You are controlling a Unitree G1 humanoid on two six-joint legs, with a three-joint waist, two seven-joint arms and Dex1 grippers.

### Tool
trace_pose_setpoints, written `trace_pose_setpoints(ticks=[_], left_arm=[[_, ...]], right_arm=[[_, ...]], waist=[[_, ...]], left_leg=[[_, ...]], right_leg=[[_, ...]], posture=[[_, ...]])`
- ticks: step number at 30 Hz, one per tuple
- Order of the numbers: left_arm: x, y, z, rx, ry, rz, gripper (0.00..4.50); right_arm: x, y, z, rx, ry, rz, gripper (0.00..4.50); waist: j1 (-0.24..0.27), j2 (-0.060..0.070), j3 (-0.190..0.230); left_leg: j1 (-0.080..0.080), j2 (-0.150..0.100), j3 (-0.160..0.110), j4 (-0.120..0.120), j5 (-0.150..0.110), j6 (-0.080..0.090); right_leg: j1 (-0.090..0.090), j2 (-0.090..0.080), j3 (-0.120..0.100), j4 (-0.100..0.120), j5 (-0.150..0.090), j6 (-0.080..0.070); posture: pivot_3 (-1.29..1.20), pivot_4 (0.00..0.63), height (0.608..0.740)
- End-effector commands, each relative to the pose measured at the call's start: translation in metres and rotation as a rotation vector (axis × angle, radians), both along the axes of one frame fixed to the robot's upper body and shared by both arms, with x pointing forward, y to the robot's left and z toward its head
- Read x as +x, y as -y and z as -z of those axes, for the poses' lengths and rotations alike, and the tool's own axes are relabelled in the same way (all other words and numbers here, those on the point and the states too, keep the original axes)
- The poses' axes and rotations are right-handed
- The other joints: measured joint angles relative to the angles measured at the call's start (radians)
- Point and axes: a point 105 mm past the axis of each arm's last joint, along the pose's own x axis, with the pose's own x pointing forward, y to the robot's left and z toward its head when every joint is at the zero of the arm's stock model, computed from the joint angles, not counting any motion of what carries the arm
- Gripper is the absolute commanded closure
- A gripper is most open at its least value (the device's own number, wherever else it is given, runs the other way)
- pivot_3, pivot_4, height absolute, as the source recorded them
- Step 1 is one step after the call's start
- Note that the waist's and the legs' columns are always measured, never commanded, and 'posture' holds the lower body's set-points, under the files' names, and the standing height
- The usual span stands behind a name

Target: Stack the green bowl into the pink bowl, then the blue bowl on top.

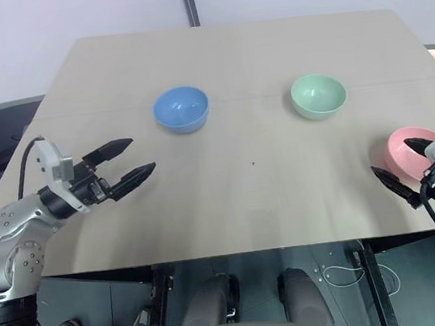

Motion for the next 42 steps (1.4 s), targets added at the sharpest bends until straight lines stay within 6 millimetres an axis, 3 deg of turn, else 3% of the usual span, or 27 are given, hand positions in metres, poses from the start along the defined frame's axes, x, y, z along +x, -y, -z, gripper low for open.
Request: trace_pose_setpoints(ticks=[1,5,9,12,15,16,20,24,28,32,36,39,42], left_arm=[[-0.013,0.021,-0.015,-0.001,0.056,0.139,0.02],[-0.033,0.041,-0.022,0.012,0.086,0.338,0.02],[-0.040,0.047,-0.024,0.017,0.090,0.427,0.02],[-0.046,0.051,-0.027,0.002,0.087,0.486,0.00],[-0.049,0.052,-0.029,-0.015,0.084,0.520,0.00],[-0.050,0.052,-0.029,-0.014,0.083,0.522,0.00],[-0.046,0.050,-0.030,-0.031,0.091,0.492,0.00],[-0.033,0.042,-0.025,-0.031,0.101,0.372,0.00],[-0.025,0.035,-0.024,-0.048,0.103,0.294,0.00],[-0.031,0.037,-0.028,-0.085,0.101,0.330,0.00],[-0.038,0.037,-0.027,-0.093,0.091,0.365,0.00],[-0.040,0.036,-0.027,-0.091,0.091,0.364,0.00],[-0.041,0.034,-0.027,-0.091,0.093,0.347,0.00]], right_arm=[[0.004,0.017,0.006,-0.039,-0.056,0.078,0.04],[0.009,0.031,0.029,-0.047,-0.180,0.134,0.04],[0.020,0.040,0.039,-0.047,-0.222,0.168,0.04],[0.034,0.051,0.043,-0.077,-0.218,0.216,0.95],[0.042,0.050,0.042,-0.097,-0.211,0.196,2.27],[0.044,0.050,0.041,-0.105,-0.203,0.192,2.91],[0.052,0.044,0.035,-0.121,-0.160,0.165,4.47],[0.054,0.003,0.022,-0.109,-0.107,-0.008,4.47],[0.052,-0.085,0.012,-0.007,-0.062,-0.275,4.47],[0.061,-0.150,0.024,0.009,-0.043,-0.416,4.47],[0.082,-0.183,0.044,0.005,-0.076,-0.431,4.47],[0.089,-0.191,0.052,-0.039,-0.103,-0.457,3.35],[0.091,-0.191,0.040,-0.059,-0.056,-0.457,1.90]], waist=[[0.001,0.000,0.000],[-0.001,0.000,0.000],[-0.005,0.001,0.000],[-0.006,0.001,0.001],[-0.004,0.001,0.001],[-0.003,0.001,0.001],[-0.003,0.001,0.001],[-0.003,0.001,0.001],[-0.016,0.001,0.001],[-0.018,0.001,0.001],[-0.010,0.000,0.001],[-0.006,-0.001,0.000],[-0.001,0.000,0.001]], left_leg=[[0.000,0.000,0.000,0.000,0.000,0.000],[0.000,0.000,0.000,0.000,0.000,0.000],[0.001,0.000,0.001,0.000,0.000,0.000],[0.001,0.000,0.001,0.000,0.000,0.000],[0.000,0.000,0.001,0.000,0.000,0.000],[-0.001,0.000,0.001,0.000,0.000,0.000],[-0.001,0.000,0.000,0.000,0.000,0.000],[-0.001,0.000,0.000,0.001,0.000,0.000],[0.000,0.002,0.000,0.000,0.000,0.000],[-0.001,0.002,-0.002,0.001,0.000,0.000],[-0.004,0.000,-0.002,0.001,0.000,0.000],[-0.004,-0.001,-0.002,0.001,0.000,0.000],[-0.005,-0.001,-0.003,0.001,0.000,0.000]], right_leg=[[0.000,0.000,0.000,0.000,0.000,0.000],[0.000,0.000,0.000,0.000,0.000,0.000],[0.000,0.001,0.001,0.001,0.000,0.000],[0.000,0.002,0.001,0.001,0.000,0.000],[-0.001,0.002,0.001,0.000,0.000,0.000],[-0.001,0.002,0.000,0.001,0.000,0.000],[-0.002,0.001,0.000,0.000,0.000,0.000],[-0.001,0.001,0.000,0.001,0.000,0.000],[-0.002,0.003,0.001,0.001,0.000,0.000],[-0.002,0.003,-0.001,0.001,0.000,0.000],[-0.004,0.001,-0.002,0.001,0.000,0.000],[-0.004,0.000,-0.002,0.001,0.000,0.000],[-0.005,-0.001,-0.004,0.001,0.000,0.000]], posture=[[0.00,0.150,0.740],[0.00,0.150,0.740],[0.00,0.150,0.740],[0.00,0.150,0.740],[0.00,0.150,0.740],[0.00,0.150,0.740],[0.00,0.150,0.740],[0.00,0.150,0.740],[0.00,0.150,0.740],[0.00,0.150,0.740],[0.00,0.150,0.740],[0.00,0.150,0.740],[0.00,0.150,0.740]])
